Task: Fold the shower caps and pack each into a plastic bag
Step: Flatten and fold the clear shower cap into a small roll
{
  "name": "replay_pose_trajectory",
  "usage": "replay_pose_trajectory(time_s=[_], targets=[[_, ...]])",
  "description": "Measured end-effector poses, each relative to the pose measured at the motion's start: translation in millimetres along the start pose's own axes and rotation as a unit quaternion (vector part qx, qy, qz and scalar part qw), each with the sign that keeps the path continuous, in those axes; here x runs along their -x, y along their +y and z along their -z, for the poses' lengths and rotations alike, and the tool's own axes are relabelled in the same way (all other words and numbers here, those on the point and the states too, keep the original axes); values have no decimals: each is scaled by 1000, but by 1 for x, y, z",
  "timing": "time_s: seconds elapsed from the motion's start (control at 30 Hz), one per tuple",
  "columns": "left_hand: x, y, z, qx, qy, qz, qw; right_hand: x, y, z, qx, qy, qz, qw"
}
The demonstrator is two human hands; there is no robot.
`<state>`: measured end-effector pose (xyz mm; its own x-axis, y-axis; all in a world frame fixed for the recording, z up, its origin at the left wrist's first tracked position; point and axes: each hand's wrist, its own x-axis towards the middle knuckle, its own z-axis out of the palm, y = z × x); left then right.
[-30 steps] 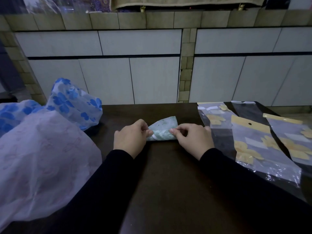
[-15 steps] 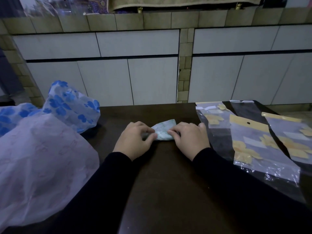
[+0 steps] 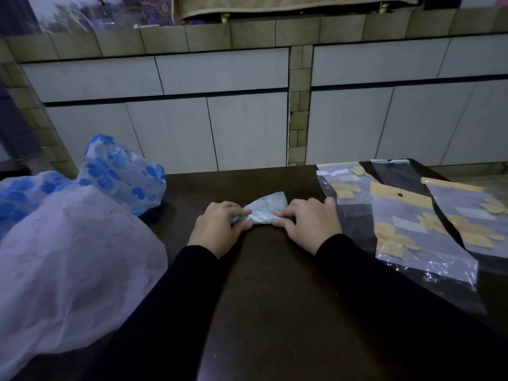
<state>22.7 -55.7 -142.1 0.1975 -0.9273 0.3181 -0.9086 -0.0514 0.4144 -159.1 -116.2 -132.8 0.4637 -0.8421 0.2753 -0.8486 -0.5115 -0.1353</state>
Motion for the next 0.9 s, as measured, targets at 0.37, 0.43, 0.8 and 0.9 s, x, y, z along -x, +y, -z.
replay_pose_trajectory(time_s=[0.37, 0.43, 0.8, 0.9], targets=[[-3, 11, 0, -85, 12, -1, 996, -10, 4, -3, -71, 0, -40, 997], [-4, 11, 1, -72, 20, 1, 997, -12, 3, -5, -85, 2, -45, 995], [-13, 17, 3, -65, 30, 7, 997, -15, 4, -9, -116, 43, -82, 989], [-14, 19, 3, -62, 25, 19, 998, -19, 4, -10, -106, 36, -96, 989]])
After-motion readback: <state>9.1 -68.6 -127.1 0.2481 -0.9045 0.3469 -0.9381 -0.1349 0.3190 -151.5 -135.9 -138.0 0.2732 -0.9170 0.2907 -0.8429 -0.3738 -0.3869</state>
